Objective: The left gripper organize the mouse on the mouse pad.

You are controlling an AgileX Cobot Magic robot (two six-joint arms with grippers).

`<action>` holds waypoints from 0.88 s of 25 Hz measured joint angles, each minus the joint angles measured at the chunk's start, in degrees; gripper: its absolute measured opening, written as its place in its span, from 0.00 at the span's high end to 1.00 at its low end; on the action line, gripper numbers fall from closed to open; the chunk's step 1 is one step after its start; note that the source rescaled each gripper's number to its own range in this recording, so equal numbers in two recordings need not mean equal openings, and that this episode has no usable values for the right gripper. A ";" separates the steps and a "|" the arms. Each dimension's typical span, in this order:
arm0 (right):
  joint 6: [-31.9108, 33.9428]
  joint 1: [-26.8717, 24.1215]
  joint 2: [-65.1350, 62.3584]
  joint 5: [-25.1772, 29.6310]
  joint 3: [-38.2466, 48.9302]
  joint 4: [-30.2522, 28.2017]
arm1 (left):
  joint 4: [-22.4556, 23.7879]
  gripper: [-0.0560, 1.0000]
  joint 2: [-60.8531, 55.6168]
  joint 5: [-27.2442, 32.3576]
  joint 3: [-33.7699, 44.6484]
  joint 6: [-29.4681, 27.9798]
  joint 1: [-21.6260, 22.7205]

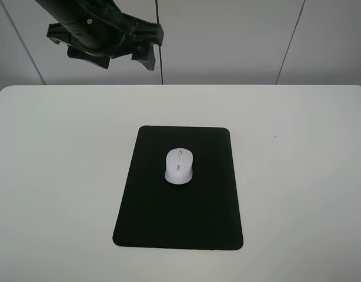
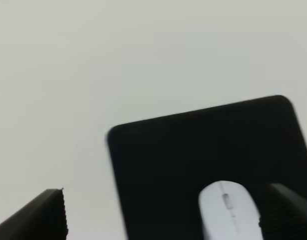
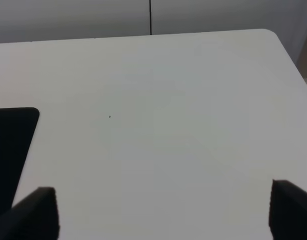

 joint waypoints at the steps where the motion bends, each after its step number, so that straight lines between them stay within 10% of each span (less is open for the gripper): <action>1: 0.00 0.00 0.00 0.00 0.00 0.00 | 0.07 0.00 -1.64 0.00 1.66 0.23 1.15; 22: 0.00 0.00 0.00 0.00 0.00 0.00 | -7.06 0.00 -49.43 8.39 25.32 20.42 27.06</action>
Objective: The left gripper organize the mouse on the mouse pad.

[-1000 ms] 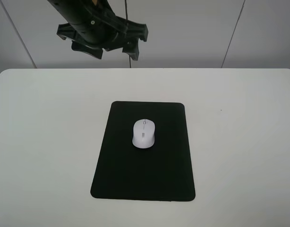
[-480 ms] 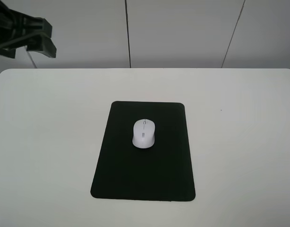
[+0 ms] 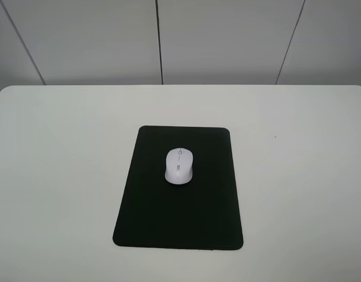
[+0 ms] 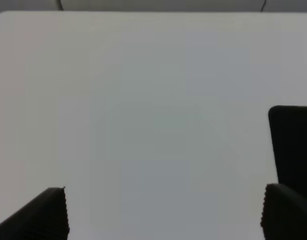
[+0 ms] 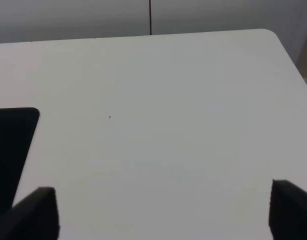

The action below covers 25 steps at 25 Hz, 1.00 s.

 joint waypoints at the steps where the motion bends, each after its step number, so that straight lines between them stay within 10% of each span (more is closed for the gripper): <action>1: 0.00 0.00 0.00 0.00 0.00 0.00 | 0.01 0.00 -2.82 0.20 0.71 0.12 0.00; 16: 0.00 0.00 0.00 0.00 0.00 0.00 | -0.01 0.00 -22.82 14.04 4.93 6.31 0.25; 25: 0.00 0.00 0.00 0.00 0.00 0.00 | -2.14 0.00 -35.04 12.48 13.60 8.34 0.29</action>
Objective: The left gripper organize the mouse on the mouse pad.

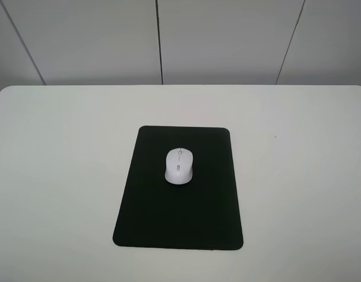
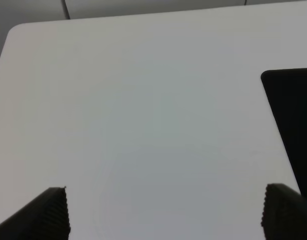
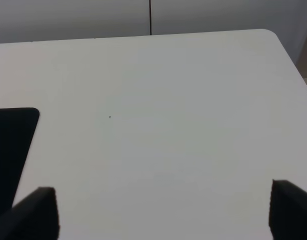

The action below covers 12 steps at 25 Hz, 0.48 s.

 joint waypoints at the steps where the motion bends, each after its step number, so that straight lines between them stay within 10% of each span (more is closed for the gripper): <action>1: 0.00 0.00 0.00 0.00 0.00 0.00 | -0.14 0.00 -1.67 -0.06 0.73 0.00 0.00; 12: 0.00 0.00 0.00 0.00 0.00 0.00 | -0.37 0.00 -6.72 -0.06 3.07 0.55 0.00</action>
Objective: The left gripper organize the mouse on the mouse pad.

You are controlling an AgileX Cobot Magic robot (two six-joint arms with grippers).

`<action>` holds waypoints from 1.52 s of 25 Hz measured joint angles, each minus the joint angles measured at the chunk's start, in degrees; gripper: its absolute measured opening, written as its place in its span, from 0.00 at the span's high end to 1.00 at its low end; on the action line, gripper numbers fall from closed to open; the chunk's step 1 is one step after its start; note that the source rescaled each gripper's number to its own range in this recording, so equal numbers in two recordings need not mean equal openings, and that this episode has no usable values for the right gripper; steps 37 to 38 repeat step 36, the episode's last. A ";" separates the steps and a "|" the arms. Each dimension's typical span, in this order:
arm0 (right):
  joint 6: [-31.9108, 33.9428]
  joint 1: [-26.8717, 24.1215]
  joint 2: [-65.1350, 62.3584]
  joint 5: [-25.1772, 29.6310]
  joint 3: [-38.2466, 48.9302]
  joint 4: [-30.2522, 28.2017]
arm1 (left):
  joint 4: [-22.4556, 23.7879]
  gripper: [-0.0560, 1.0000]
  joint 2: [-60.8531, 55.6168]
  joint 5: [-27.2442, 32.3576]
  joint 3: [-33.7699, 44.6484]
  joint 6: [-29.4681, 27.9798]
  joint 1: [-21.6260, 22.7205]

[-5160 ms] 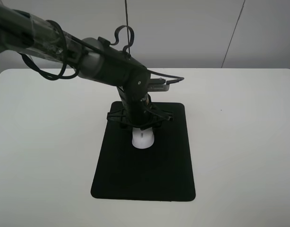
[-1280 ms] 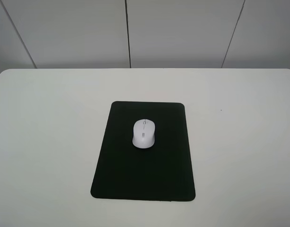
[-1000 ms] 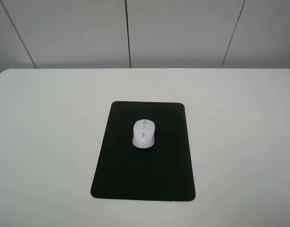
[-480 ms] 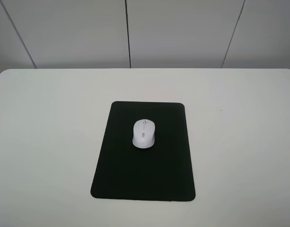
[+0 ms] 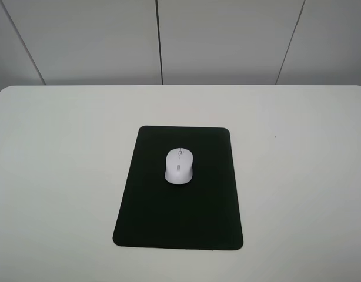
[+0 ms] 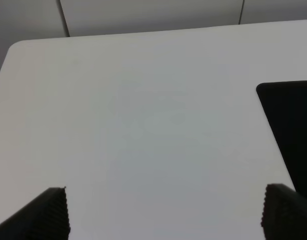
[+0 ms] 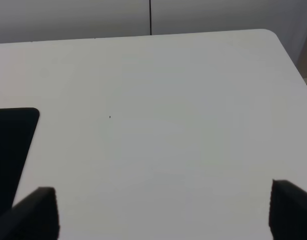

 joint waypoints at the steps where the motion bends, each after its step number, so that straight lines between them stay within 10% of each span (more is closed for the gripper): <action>1: 0.00 0.00 0.00 0.00 0.00 0.00 | 0.00 0.00 0.00 -0.11 0.27 0.46 0.00; 38: 0.00 0.00 0.00 0.00 0.00 0.00 | -0.46 0.00 0.00 -1.66 2.06 2.71 8.19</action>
